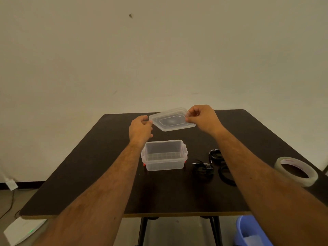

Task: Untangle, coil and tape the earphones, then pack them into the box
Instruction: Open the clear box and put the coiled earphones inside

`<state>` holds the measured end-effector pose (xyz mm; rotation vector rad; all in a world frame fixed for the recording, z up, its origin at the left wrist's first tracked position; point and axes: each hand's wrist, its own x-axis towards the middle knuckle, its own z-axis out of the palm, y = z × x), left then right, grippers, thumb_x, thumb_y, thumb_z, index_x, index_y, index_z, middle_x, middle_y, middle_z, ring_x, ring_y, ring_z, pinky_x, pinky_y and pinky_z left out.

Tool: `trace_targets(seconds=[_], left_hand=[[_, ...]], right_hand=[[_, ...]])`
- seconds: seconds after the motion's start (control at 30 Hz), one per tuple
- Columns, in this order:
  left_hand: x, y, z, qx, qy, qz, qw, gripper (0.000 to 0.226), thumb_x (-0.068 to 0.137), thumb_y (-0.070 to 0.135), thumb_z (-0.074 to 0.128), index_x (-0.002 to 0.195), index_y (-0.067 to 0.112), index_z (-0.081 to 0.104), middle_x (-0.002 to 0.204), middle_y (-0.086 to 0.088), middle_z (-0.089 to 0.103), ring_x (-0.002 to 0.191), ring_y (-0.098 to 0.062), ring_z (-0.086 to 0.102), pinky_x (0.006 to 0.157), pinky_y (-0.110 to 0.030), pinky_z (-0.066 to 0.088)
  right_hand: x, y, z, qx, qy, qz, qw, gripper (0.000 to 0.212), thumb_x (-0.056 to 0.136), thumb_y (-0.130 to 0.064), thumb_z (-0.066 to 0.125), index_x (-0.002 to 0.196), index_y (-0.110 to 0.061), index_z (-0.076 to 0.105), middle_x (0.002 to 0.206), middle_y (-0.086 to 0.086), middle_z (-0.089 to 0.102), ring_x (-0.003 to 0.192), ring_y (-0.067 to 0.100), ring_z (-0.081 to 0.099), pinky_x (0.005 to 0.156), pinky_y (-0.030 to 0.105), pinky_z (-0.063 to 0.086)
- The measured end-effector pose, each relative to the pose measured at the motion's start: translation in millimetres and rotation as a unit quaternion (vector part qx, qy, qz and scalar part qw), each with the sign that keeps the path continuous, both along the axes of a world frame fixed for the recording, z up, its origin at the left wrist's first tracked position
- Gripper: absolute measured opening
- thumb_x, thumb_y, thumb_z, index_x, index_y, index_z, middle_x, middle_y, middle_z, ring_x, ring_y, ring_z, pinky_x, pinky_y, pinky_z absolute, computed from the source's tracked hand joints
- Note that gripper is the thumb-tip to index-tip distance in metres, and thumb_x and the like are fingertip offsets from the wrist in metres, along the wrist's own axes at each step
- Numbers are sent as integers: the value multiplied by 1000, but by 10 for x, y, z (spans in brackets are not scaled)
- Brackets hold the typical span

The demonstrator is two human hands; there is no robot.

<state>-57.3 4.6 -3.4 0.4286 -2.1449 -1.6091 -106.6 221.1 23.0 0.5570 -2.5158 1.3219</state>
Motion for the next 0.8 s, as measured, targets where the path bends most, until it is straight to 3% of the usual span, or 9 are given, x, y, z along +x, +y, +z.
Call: trace_targets(seconds=[0.17,0.3,0.4,0.6,0.8], left_hand=[[-119,130,-11,-23,-5,-31,999,37,100,19,56,136,13,54,125,-6,63,103,-16,65,80,-32,60],[-237,319,-13,-109,-10,-74,991,34,98,21,59,132,16,59,126,-5,64,108,-17,63,84,-31,59],[-297,562,-13,-206,-12,-115,972,35,98,22,58,132,17,60,128,-3,65,115,-16,61,102,-32,48],[-420,1001,-144,-325,-55,-180,927,37,98,24,58,135,20,57,129,-2,64,115,-16,60,102,-35,47],[-482,1181,-232,-383,-73,-198,899,37,99,25,57,136,22,57,132,-2,63,115,-17,60,103,-37,46]], right_hand=[[-136,119,-246,137,87,-85,983,12,92,-18,65,99,-17,74,93,-2,72,82,11,63,78,29,52],[-181,222,-401,274,124,-127,945,18,97,-19,56,105,-20,72,96,0,70,81,16,61,75,32,53],[-197,250,-513,337,117,-137,924,18,98,-24,55,107,-22,71,94,0,67,83,16,59,80,36,53],[-228,272,-707,426,104,-131,889,25,92,-24,65,118,-22,65,112,3,66,103,19,58,94,38,48],[-317,341,-803,459,40,-109,881,28,94,-18,62,122,-21,64,121,7,65,113,22,56,102,42,44]])
